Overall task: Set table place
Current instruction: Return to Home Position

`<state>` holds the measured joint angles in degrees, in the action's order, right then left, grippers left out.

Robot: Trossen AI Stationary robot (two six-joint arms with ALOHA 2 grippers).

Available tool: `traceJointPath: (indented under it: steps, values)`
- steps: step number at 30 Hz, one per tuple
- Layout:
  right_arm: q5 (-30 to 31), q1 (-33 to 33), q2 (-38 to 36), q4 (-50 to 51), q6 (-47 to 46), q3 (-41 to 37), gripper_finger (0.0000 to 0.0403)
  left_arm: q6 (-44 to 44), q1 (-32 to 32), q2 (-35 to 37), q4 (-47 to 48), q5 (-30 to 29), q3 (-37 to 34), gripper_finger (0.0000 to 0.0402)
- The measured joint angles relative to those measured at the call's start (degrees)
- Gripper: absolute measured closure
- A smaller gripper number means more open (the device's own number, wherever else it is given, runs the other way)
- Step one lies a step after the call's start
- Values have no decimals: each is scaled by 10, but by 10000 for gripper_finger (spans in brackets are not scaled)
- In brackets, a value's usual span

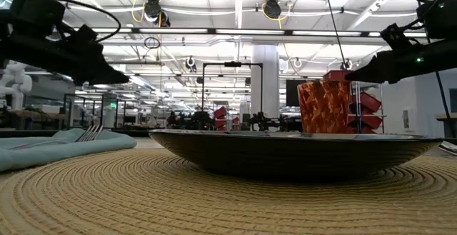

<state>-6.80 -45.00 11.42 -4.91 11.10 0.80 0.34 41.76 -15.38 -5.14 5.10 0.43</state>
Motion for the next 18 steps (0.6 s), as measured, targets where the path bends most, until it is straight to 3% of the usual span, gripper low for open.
traceJointPath:
  steps: [4, 6, 10, 18]
  values:
    - [61, 1, 0, 2, -25, 0, 323, -2, 0, 0, 10, -22, 0, 336]
    - [81, 1, 0, 9, -32, 0, 323, -53, 0, 0, 25, -26, 0, 336]
    - [82, 1, 0, 4, -34, 0, 323, -131, 0, -1, 43, -37, 0, 336]
    - [83, 1, 1, 4, -36, 0, 323, -134, 0, -1, 43, -37, 0, 336]
